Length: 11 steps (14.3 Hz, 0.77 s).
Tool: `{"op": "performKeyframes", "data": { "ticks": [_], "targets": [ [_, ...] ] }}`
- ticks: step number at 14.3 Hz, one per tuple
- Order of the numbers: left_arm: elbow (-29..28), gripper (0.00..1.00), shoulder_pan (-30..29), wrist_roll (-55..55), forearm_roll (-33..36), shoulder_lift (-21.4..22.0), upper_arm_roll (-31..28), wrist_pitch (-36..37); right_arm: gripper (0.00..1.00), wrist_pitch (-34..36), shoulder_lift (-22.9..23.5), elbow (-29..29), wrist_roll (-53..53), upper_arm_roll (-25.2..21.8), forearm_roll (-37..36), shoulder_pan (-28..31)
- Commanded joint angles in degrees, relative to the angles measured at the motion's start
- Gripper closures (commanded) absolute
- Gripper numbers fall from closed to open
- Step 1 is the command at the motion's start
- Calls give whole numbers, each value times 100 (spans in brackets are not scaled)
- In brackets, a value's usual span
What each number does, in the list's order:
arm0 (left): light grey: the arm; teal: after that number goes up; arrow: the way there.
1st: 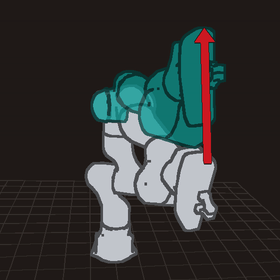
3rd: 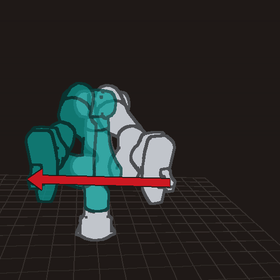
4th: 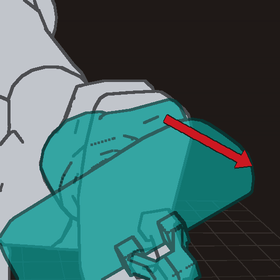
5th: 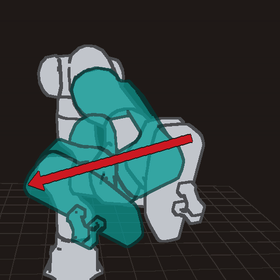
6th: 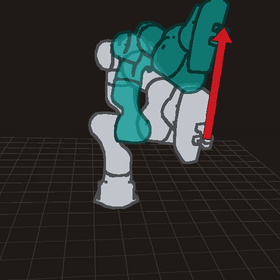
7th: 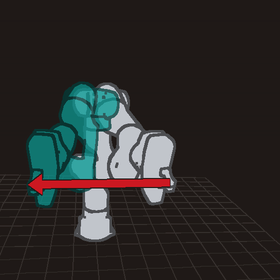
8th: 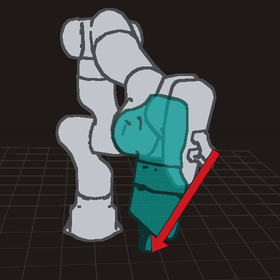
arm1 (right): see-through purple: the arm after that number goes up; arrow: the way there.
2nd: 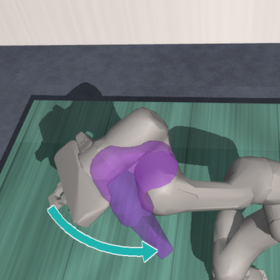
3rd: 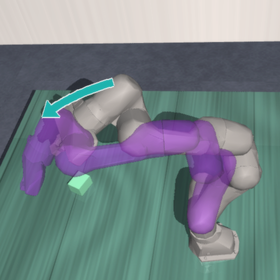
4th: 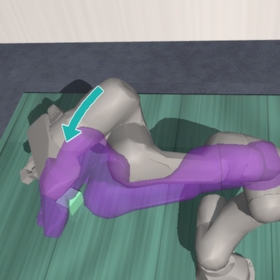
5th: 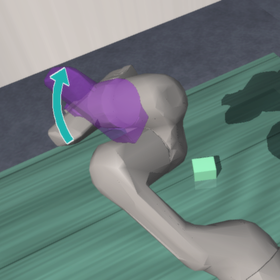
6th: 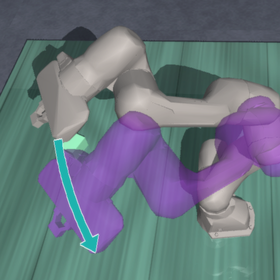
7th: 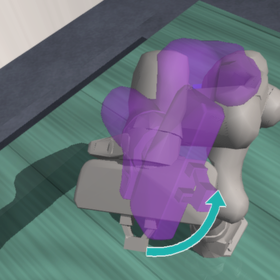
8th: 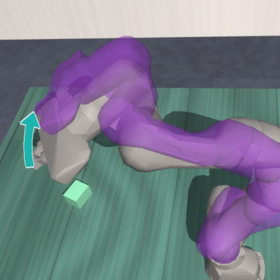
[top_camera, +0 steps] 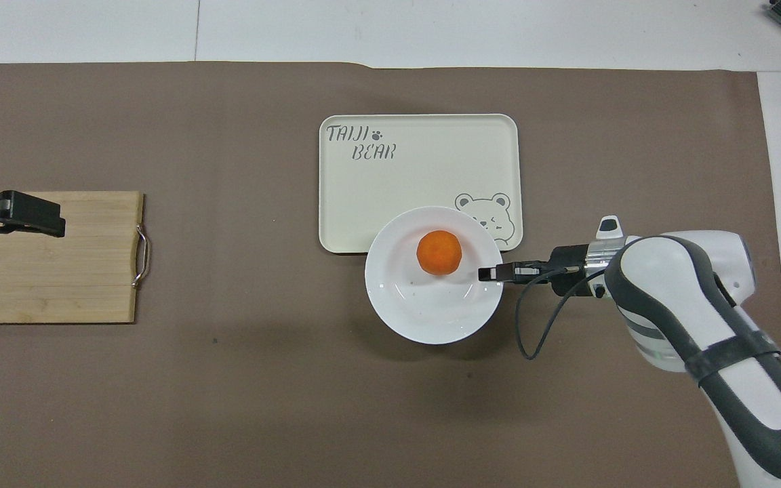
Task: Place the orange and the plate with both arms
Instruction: 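Slide the plate with the right gripper onto the bear tray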
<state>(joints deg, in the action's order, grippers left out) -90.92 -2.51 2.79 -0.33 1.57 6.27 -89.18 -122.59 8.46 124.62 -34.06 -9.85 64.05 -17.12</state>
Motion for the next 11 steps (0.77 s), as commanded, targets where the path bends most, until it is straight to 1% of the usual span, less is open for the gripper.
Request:
{"op": "performKeyframes", "data": {
  "ticks": [1,2,6,8,11],
  "targets": [
    [21,0,-48,-33,-55,45,6,103,100,139,498,-884,425,1,99,77],
    [21,0,-48,-33,-55,45,6,103,100,139,647,-1156,609,1,99,69],
    [21,0,-48,-33,-46,45,6,103,100,69,1569,-2255,865,18,230,86],
    [21,0,-48,-33,-46,45,6,103,100,16,1825,-2459,997,27,222,77],
    [21,0,-48,-33,-55,45,6,103,100,-11,2089,-2521,945,27,546,8]
  ]
}}
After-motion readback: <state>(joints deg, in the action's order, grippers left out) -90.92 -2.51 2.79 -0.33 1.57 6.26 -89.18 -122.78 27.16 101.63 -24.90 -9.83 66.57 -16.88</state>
